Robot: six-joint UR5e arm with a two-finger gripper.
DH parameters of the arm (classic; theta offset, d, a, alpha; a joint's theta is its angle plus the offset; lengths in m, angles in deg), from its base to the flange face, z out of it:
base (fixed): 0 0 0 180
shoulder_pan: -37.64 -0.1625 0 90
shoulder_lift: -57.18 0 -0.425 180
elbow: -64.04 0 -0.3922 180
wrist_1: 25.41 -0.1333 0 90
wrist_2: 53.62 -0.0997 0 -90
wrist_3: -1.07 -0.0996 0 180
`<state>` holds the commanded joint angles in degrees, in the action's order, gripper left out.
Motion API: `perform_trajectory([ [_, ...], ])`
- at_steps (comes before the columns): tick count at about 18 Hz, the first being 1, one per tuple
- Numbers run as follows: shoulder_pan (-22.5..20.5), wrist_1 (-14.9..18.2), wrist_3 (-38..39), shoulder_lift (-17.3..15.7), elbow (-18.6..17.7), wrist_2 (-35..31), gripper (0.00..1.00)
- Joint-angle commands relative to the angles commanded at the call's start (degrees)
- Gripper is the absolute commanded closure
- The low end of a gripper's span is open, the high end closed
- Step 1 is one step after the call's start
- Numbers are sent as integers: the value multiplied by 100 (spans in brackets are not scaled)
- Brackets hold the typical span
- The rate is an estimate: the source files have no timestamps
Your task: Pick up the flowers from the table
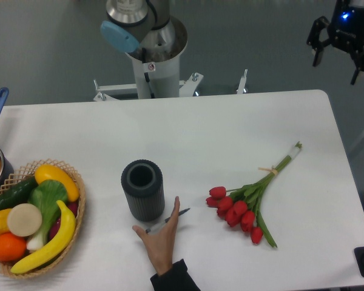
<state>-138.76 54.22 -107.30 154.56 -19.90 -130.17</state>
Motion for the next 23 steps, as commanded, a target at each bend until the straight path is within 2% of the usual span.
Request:
perform_trajectory([
  [8, 44, -52, 35, 17, -9, 0, 0],
  [12, 79, -246, 500, 18, -61, 105, 0],
  [17, 97, -255, 1089, 26, -114, 298, 0],
  [20, 114, -264, 1448, 79, -114, 658, 0],
  [23, 141, -631, 1818, 175, -123, 844, 0],
])
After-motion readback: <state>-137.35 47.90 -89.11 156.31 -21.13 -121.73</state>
